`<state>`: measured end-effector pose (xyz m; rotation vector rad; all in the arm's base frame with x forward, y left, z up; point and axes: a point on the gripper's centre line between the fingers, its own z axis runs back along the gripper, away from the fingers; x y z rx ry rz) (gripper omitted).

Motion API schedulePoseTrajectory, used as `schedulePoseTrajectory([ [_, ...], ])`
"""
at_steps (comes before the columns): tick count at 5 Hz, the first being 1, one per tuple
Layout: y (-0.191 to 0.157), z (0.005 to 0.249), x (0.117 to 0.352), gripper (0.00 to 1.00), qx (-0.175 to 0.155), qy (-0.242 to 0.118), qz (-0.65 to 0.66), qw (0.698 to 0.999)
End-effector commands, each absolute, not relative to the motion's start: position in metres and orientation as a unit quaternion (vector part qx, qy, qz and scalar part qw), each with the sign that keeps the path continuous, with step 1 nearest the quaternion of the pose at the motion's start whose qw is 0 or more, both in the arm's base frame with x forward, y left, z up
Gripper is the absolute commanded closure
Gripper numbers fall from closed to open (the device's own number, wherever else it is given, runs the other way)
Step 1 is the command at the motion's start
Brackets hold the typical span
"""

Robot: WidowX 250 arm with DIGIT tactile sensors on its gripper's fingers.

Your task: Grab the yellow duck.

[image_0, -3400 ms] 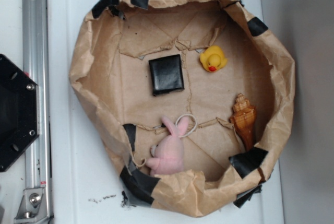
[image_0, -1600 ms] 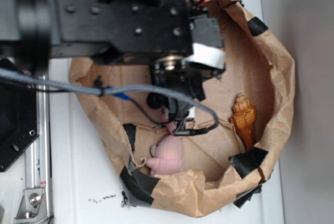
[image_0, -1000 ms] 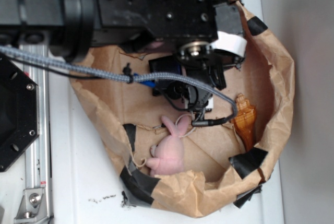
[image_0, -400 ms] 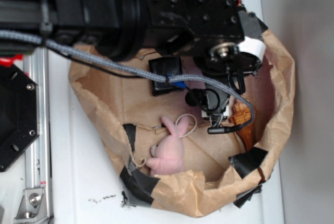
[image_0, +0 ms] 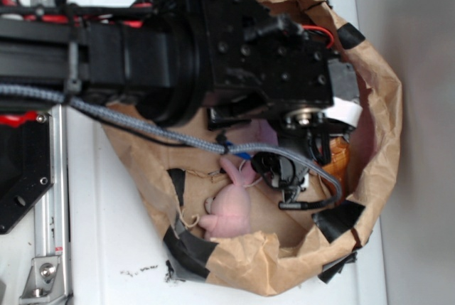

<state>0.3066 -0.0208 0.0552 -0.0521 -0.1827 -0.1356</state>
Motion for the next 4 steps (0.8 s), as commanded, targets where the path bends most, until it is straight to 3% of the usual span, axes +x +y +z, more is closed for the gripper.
schedulePoseTrajectory([
  [1, -0.001, 0.064, 0.309, 0.0, -0.009, -0.111, -0.051, 0.992],
  [4, 0.021, 0.075, 0.303, 0.0, 0.003, -0.123, -0.038, 0.992],
])
